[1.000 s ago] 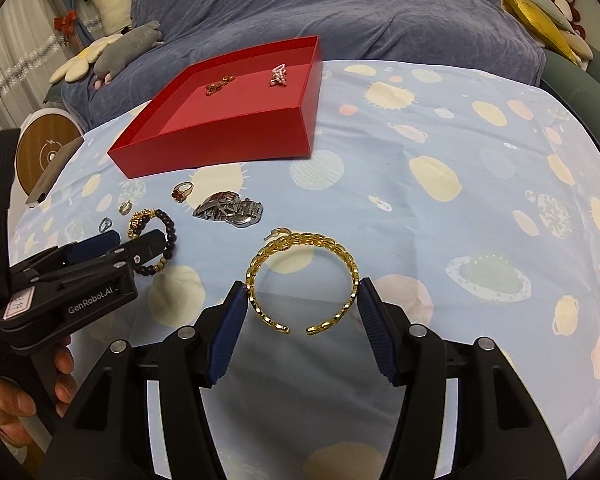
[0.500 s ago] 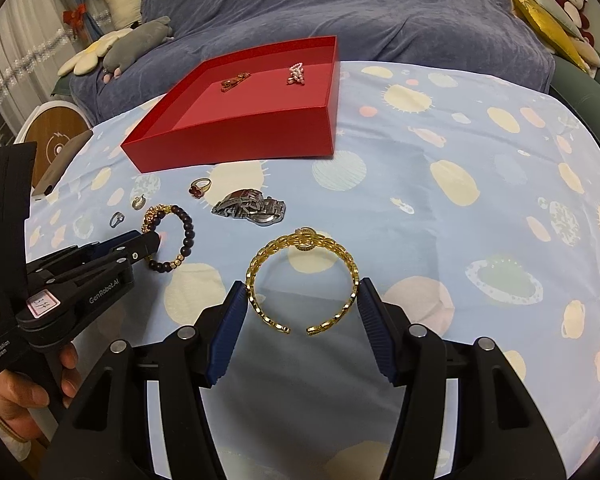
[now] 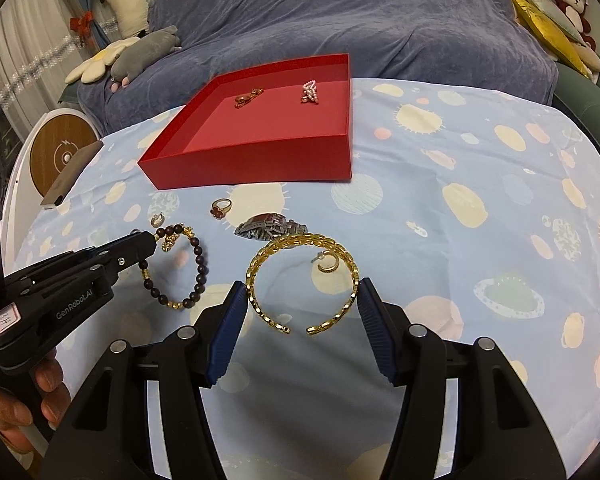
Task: Organize jewelry
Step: 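Grasp the gold chain bangle with the right gripper while the left grasps the beaded bracelet, then lower both bracelets into the red box and open both grippers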
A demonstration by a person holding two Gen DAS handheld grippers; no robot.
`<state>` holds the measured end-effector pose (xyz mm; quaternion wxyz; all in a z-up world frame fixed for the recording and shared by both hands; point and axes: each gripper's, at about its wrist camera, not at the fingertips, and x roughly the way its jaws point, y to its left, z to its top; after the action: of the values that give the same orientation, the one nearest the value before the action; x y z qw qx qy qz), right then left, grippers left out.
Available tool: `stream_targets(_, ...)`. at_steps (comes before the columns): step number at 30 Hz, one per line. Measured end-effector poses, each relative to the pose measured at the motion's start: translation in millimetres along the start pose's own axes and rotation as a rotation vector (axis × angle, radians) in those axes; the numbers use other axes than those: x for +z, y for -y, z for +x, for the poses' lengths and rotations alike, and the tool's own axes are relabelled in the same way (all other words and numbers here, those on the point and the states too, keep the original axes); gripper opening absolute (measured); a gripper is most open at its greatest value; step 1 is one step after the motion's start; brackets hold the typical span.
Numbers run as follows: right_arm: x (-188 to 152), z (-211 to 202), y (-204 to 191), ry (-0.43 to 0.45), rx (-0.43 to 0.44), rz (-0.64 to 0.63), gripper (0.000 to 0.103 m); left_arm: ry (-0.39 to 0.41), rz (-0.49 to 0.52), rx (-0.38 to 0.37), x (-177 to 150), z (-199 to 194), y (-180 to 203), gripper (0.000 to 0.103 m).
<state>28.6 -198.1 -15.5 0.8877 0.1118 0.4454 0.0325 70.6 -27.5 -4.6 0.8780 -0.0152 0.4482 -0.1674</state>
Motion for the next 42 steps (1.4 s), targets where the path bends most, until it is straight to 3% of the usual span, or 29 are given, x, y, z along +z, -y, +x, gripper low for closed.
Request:
stream_targets(6,22.0,-9.4,-6.2,0.03,0.025,0.023,0.055,0.027,-0.018,-0.032,21.7,-23.0,1.1,0.005)
stream_targets(9,45.3,-19.5,-17.0,0.071,0.005,-0.026,0.055,0.052,-0.02,-0.044,41.1,-34.9,2.5,0.005)
stream_targets(13,84.0,-27.1,-24.9,0.125,0.0,-0.059,0.055,0.096,0.027,-0.008,74.5,-40.9,5.2,0.005)
stream_targets(24,172.1,34.4,-20.5,0.13,-0.011,-0.063,0.055,0.158,0.071,0.084,160.9,6.4,-9.8,0.005)
stream_targets(34,186.9,105.5,-3.0,0.033,-0.018,-0.038,0.055,0.122,0.065,0.125,184.8,73.4,-28.1,0.005)
stream_targets(42,185.4,128.6,2.2,0.007,-0.024,-0.031,0.055,0.102,0.087,0.148,186.9,103.8,-29.7,0.005)
